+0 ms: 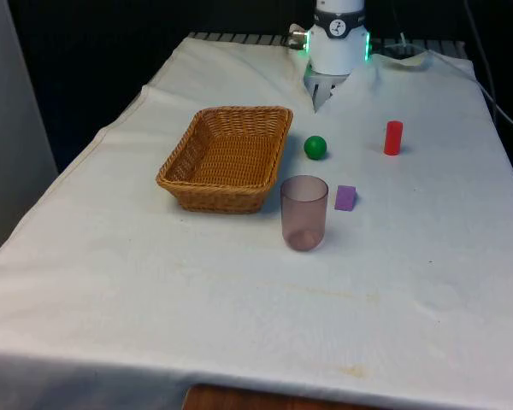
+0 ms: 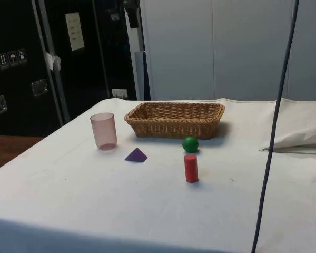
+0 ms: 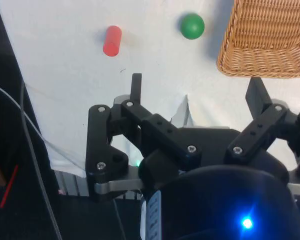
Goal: Pick up the triangular block and place it into the basket.
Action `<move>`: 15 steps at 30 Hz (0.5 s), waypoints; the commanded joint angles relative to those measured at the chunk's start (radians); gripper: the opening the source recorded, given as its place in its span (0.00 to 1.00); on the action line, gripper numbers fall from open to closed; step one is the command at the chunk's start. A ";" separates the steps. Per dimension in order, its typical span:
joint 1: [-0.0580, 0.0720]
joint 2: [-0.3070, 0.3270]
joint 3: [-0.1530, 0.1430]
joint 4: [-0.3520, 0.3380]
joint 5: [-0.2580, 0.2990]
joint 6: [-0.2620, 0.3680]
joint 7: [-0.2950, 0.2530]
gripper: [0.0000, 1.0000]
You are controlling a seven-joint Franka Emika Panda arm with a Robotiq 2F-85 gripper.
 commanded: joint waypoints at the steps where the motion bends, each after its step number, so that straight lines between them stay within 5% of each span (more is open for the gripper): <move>1: 0.001 0.000 0.003 0.000 -0.001 0.001 0.004 1.00; 15: 0.005 0.018 0.029 -0.069 -0.011 0.119 0.100 1.00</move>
